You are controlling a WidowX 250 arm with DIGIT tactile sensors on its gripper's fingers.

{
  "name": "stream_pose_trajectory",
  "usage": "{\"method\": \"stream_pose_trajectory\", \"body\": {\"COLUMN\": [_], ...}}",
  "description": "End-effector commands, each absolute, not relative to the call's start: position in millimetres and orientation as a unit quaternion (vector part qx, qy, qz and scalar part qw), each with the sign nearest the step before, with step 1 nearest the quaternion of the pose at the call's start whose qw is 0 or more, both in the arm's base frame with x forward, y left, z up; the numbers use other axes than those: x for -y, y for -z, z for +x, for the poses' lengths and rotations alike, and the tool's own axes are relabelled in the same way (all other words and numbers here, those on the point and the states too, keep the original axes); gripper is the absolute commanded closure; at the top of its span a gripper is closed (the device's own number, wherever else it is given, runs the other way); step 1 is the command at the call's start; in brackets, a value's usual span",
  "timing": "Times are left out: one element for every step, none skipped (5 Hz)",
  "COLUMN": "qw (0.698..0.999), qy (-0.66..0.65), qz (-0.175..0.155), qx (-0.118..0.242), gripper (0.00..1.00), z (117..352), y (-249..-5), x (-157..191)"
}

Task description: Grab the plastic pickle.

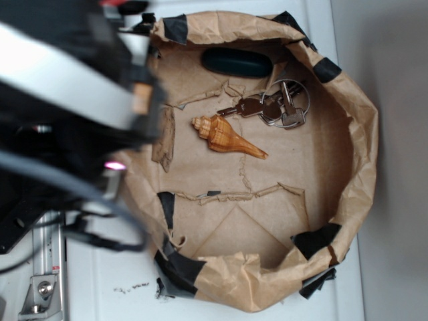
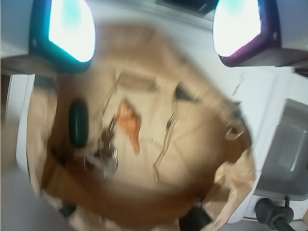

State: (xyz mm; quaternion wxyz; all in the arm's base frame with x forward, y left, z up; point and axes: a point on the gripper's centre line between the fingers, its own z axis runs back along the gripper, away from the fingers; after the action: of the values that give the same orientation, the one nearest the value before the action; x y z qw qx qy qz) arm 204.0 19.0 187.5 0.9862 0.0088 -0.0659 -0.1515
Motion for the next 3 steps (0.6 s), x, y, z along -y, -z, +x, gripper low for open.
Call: {"method": "stream_pose_trajectory", "body": {"qw": [0.959, 0.955, 0.956], "qy": [0.28, 0.29, 0.283], "qz": [0.005, 0.04, 0.054], "qx": [0.034, 0.04, 0.048], "gripper": [0.0, 0.0, 0.0], "z": [239, 254, 267], "y": [-123, -106, -104], "x": [-32, -55, -81]}}
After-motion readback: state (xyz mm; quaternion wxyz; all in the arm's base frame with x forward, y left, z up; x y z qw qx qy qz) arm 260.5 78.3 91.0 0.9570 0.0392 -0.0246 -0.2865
